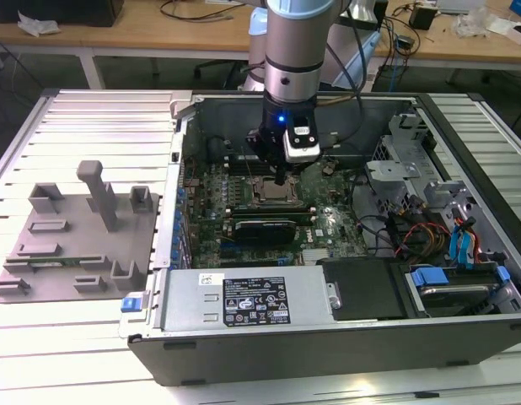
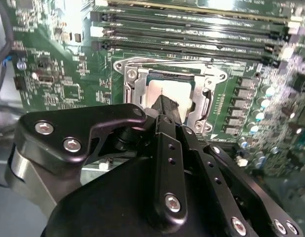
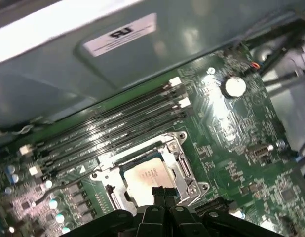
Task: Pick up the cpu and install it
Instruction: 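Close the cpu cover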
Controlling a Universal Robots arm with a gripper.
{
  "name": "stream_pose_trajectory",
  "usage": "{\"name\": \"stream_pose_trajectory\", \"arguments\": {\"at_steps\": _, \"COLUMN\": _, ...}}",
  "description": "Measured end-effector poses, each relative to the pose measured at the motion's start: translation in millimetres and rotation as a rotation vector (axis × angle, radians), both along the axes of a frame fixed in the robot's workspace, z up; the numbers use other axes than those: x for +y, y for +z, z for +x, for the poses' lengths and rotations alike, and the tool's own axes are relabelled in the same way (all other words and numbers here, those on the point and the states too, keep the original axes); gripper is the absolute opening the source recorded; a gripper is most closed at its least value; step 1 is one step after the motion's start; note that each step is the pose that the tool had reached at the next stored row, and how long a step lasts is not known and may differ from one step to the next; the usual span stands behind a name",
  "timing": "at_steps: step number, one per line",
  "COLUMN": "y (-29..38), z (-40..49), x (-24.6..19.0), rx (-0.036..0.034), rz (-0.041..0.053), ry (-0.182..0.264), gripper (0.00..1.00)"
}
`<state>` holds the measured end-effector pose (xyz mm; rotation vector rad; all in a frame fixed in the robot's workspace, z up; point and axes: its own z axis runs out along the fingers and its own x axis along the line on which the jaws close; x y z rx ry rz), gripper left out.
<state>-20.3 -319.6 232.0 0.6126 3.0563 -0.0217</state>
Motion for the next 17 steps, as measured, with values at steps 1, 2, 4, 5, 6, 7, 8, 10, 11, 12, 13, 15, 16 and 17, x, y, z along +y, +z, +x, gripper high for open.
{"name": "stream_pose_trajectory", "arguments": {"at_steps": 1, "y": -0.1, "z": 0.0, "x": 0.0, "rx": 0.0001, "rz": -0.0001, "ry": 0.022, "gripper": 0.11}}
{"name": "stream_pose_trajectory", "arguments": {"at_steps": 2, "y": -0.1, "z": 0.0, "x": 0.0, "rx": 0.0, "rz": -0.0001, "ry": 0.039, "gripper": 0.11}}
{"name": "stream_pose_trajectory", "arguments": {"at_steps": 4, "y": -0.4, "z": 0.0, "x": 0.0, "rx": 0.0001, "rz": 0.0, "ry": 0.104, "gripper": 0.11}}
{"name": "stream_pose_trajectory", "arguments": {"at_steps": 5, "y": -0.5, "z": 0.0, "x": 0.0, "rx": 0.0, "rz": 0.0, "ry": 0.129, "gripper": 0.11}}
{"name": "stream_pose_trajectory", "arguments": {"at_steps": 6, "y": -0.6, "z": 0.0, "x": 0.0, "rx": 0.0, "rz": 0.0, "ry": 0.16, "gripper": 0.11}}
{"name": "stream_pose_trajectory", "arguments": {"at_steps": 7, "y": -0.8, "z": 0.0, "x": 0.0, "rx": 0.0, "rz": 0.0, "ry": 0.201, "gripper": 0.11}}
{"name": "stream_pose_trajectory", "arguments": {"at_steps": 8, "y": -1.0, "z": 0.0, "x": 0.0, "rx": 0.0, "rz": 0.0, "ry": 0.24, "gripper": 0.11}}
{"name": "stream_pose_trajectory", "arguments": {"at_steps": 10, "y": -1.2, "z": 0.0, "x": 0.0, "rx": 0.0, "rz": -0.0001, "ry": 0.306, "gripper": 0.11}}
{"name": "stream_pose_trajectory", "arguments": {"at_steps": 11, "y": -1.3, "z": 0.0, "x": 0.0, "rx": 0.0, "rz": -0.0002, "ry": 0.336, "gripper": 0.11}}
{"name": "stream_pose_trajectory", "arguments": {"at_steps": 12, "y": -1.3, "z": 0.0, "x": 0.0, "rx": 0.0001, "rz": -0.0004, "ry": 0.343, "gripper": 0.11}}
{"name": "stream_pose_trajectory", "arguments": {"at_steps": 13, "y": -1.3, "z": 0.0, "x": 0.0, "rx": 0.0001, "rz": -0.0004, "ry": 0.346, "gripper": 0.11}}
{"name": "stream_pose_trajectory", "arguments": {"at_steps": 15, "y": -1.3, "z": 0.0, "x": -0.1, "rx": 0.0005, "rz": -0.0034, "ry": 0.346, "gripper": 0.11}}
{"name": "stream_pose_trajectory", "arguments": {"at_steps": 16, "y": -1.3, "z": 0.0, "x": 0.0, "rx": 0.0013, "rz": -0.0079, "ry": 0.347, "gripper": 0.11}}
{"name": "stream_pose_trajectory", "arguments": {"at_steps": 17, "y": -1.3, "z": 0.0, "x": 0.0, "rx": 0.0017, "rz": -0.0096, "ry": 0.347, "gripper": 0.11}}
